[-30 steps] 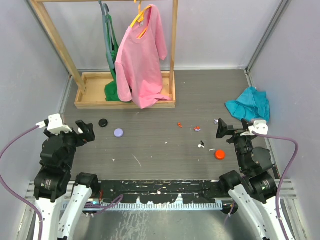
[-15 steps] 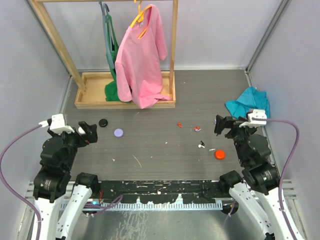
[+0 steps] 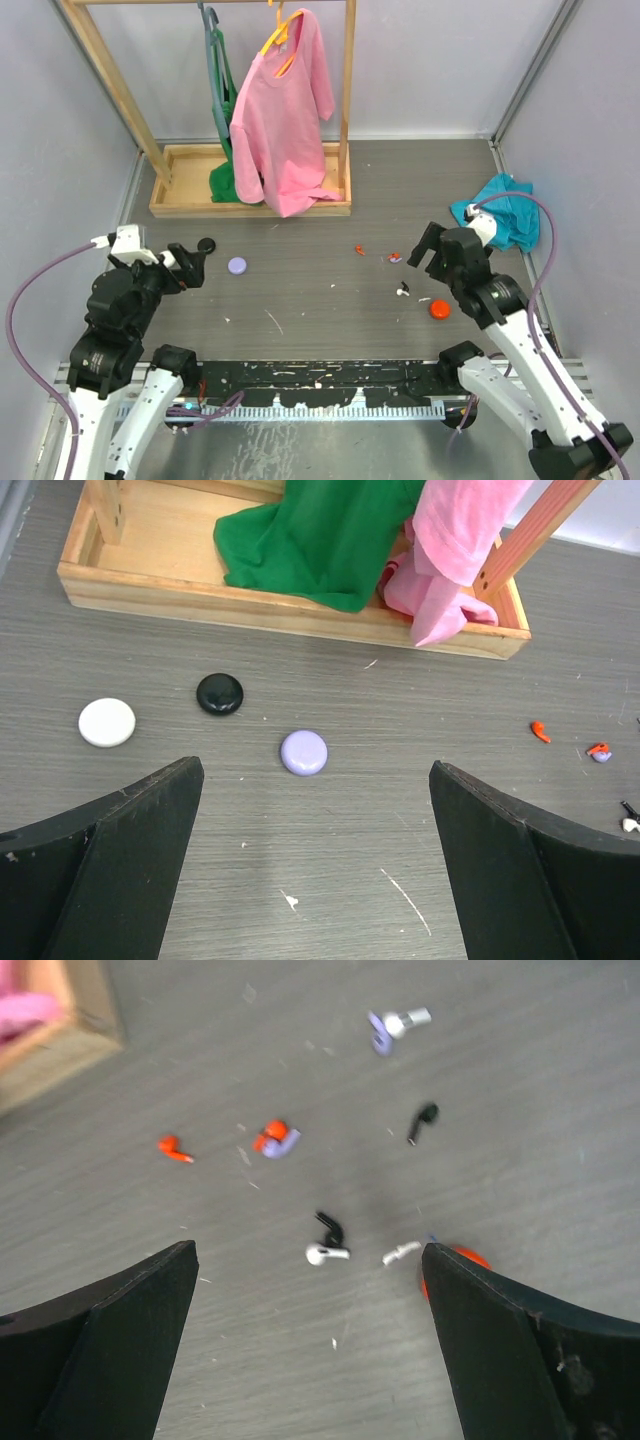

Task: Insert the wireless bluetooth earbuds into the charging case
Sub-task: Pick up the charging case at the center of the board.

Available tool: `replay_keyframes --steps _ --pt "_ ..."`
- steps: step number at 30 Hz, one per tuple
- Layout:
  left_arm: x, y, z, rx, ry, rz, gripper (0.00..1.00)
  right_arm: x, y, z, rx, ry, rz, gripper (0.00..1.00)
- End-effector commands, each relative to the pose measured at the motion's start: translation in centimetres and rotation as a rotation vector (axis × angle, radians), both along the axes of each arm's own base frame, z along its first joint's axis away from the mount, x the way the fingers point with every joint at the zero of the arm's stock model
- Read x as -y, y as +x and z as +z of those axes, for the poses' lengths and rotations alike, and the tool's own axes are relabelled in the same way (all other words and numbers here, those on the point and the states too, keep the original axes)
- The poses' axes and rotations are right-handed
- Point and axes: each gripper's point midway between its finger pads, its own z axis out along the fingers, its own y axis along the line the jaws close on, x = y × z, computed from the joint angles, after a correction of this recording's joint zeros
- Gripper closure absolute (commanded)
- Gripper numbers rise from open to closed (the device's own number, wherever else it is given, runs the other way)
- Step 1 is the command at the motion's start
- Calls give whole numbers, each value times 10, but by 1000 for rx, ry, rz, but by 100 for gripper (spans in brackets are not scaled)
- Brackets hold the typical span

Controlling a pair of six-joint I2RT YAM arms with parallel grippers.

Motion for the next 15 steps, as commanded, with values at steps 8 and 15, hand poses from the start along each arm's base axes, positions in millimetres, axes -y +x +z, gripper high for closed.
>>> replay_keyframes --steps 8,15 --pt "5 -1 10 57 23 -35 2 19 -24 -105 -368 16 -289 0" --pt "8 -4 10 63 27 -58 2 45 -41 -157 -519 85 -443 10"
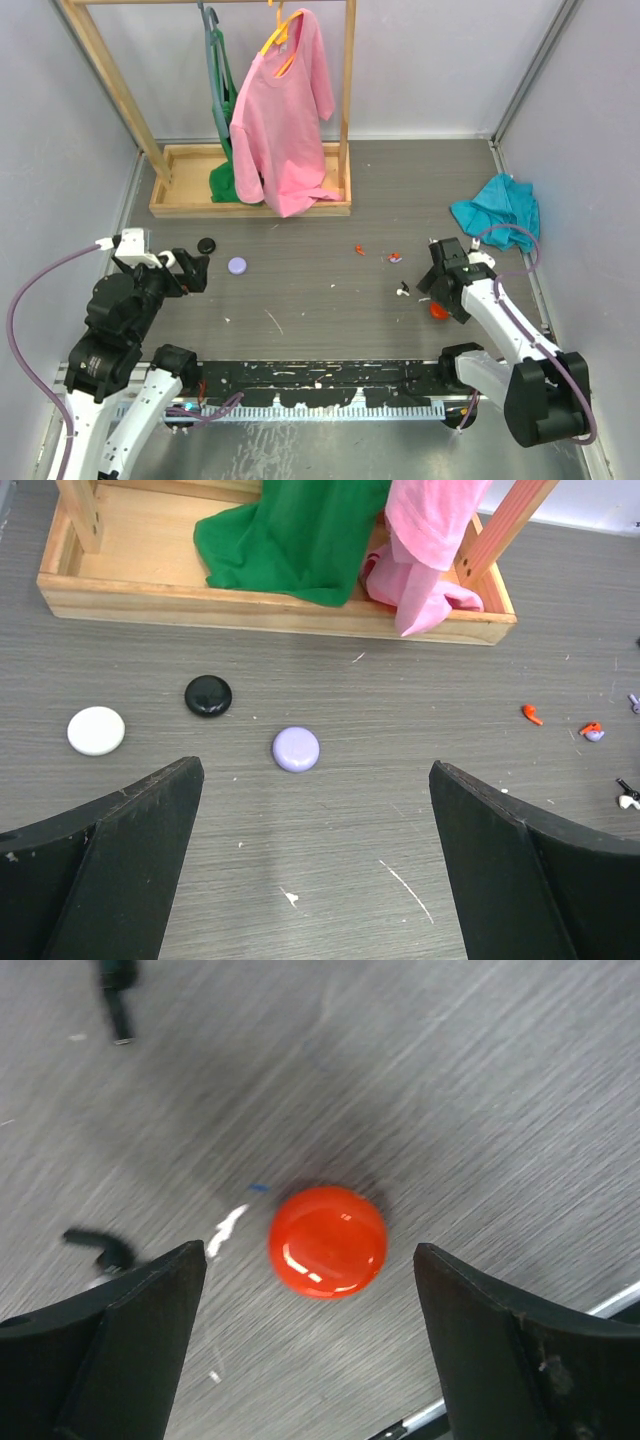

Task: Insert the wireless bluetooth earbuds into the charging case
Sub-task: Pick up the charging case at the center of the board.

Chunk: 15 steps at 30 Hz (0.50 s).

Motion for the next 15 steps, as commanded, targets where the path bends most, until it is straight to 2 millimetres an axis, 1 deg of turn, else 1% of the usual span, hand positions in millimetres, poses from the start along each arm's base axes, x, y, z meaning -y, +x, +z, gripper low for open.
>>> replay_keyframes --steps 1,7,13,15 --pt "0 0 11 52 5 -5 2 4 4 -17 15 76 -102 13" --pt "0 0 11 54 6 -8 2 1 1 -26 18 110 -125 27" --pt "2 0 11 51 6 -14 2 6 -3 -30 27 94 -138 37" --pt "2 0 10 48 6 -15 2 5 -3 -32 28 96 -134 39"
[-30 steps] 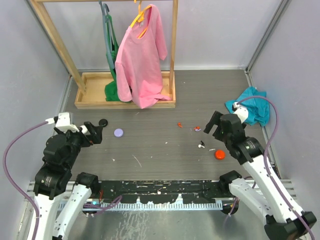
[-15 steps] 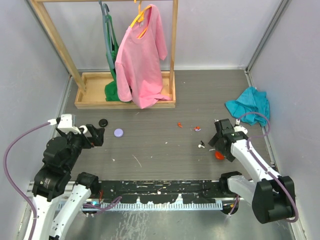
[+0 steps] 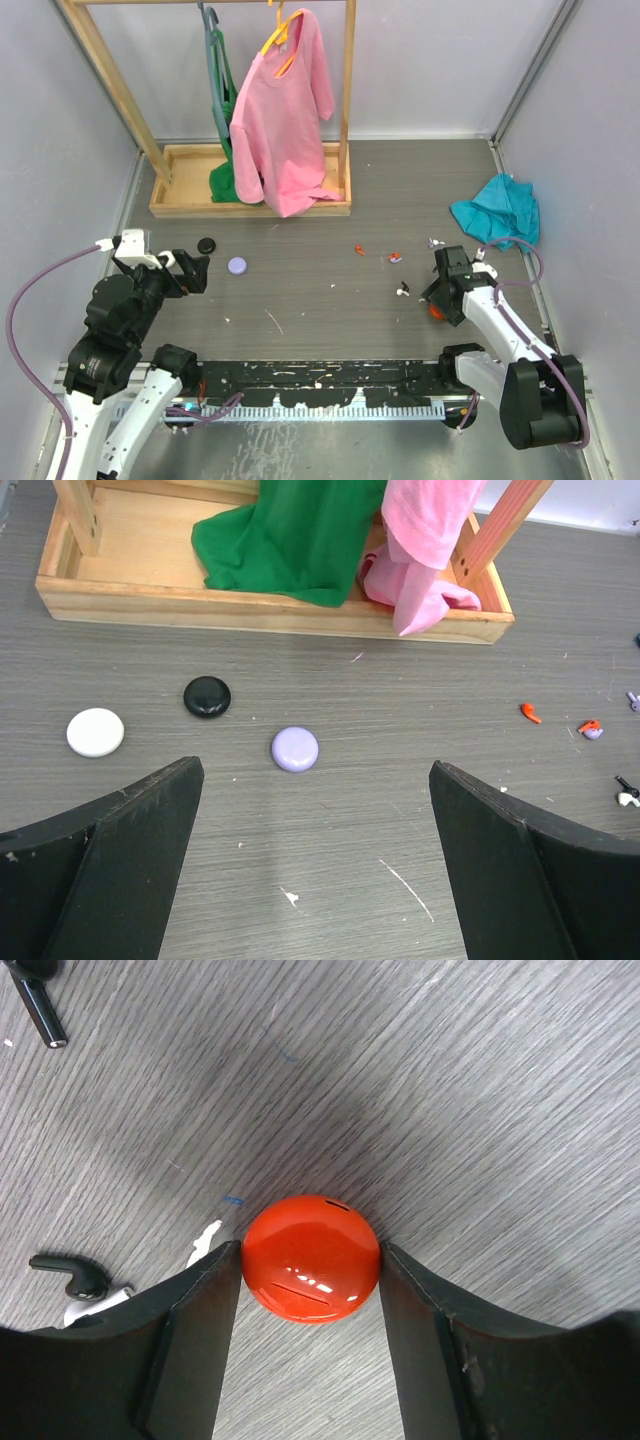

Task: Insert the wireless bluetooth earbuds into the charging case
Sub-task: Pick up the charging case at the center of the board.

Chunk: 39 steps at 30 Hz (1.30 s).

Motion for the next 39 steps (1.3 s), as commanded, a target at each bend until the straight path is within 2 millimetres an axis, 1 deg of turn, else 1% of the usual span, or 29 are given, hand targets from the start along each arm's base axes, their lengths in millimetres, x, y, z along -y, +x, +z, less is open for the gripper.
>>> replay_keyframes --steps 1,5,8,9,12,16,18,20,21,24,25,28,30,33,36,38,39 --pt "1 2 9 39 1 -5 2 1 9 0 46 2 -20 39" --pt "4 2 8 35 -10 -19 2 -2 7 1 36 12 11 44" --pt "14 3 8 23 -34 -66 2 -6 8 7 46 26 64 50" --pt "18 4 8 14 -41 -83 2 -8 10 11 59 33 79 51" --pt "29 6 6 -23 -69 -123 2 -23 19 26 121 83 150 55" --pt "51 8 -1 -81 -122 -212 2 -44 38 52 216 86 284 58" --pt "61 9 -5 -116 -147 -253 2 -62 47 65 245 65 383 58" --pt "73 11 -11 -161 -179 -299 2 -84 56 78 274 42 502 59" --pt "79 10 -13 -179 -196 -326 2 -91 62 84 291 12 544 58" --pt "96 11 -20 -238 -240 -396 2 -128 76 97 342 -5 736 59" --pt "100 12 -23 -257 -257 -412 2 -143 78 101 361 12 806 59" --pt "117 14 -31 -313 -325 -475 2 -181 84 107 402 26 1002 62" --pt "126 16 -38 -344 -367 -506 2 -205 86 115 451 22 1136 63" --pt "137 19 -48 -389 -422 -540 2 -235 85 125 527 20 1319 65" --pt "149 21 -56 -434 -483 -582 2 -261 81 134 590 8 1506 66" --pt "155 23 -59 -449 -518 -609 0 -278 74 140 626 -1 1641 66" --pt "159 24 -60 -459 -535 -624 1 -285 72 143 641 -5 1700 66"
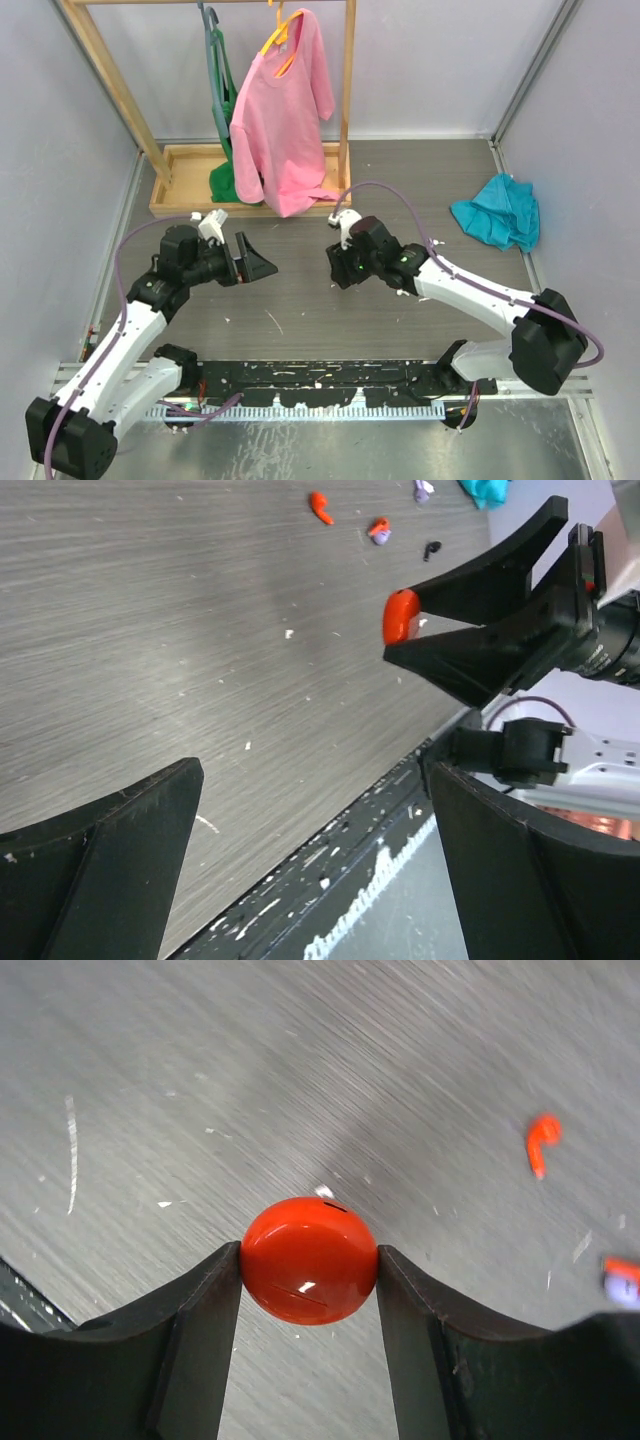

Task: Insert the wireless bluetooth earbuds into the charging case
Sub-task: Pick up the charging case at the center of the board.

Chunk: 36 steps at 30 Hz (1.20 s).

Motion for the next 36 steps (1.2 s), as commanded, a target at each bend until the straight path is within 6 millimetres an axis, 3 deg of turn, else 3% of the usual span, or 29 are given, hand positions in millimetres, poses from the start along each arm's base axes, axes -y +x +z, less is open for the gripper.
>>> replay_keyframes --steps 1,8,16,31,36 --pt "27 5 29 54 -173 -105 3 -56 4 51 232 66 368 66" --pt "44 3 29 10 -252 -187 20 -87 -12 63 437 2 752 66" --pt "58 0 27 -15 -291 -235 33 -105 -22 76 579 -57 1023 65" --pt "75 -4 11 -79 -289 -279 57 -120 -22 78 662 -139 1168 64" --pt "80 -5 2 -110 -281 -291 59 -123 -20 77 669 -149 1177 64"
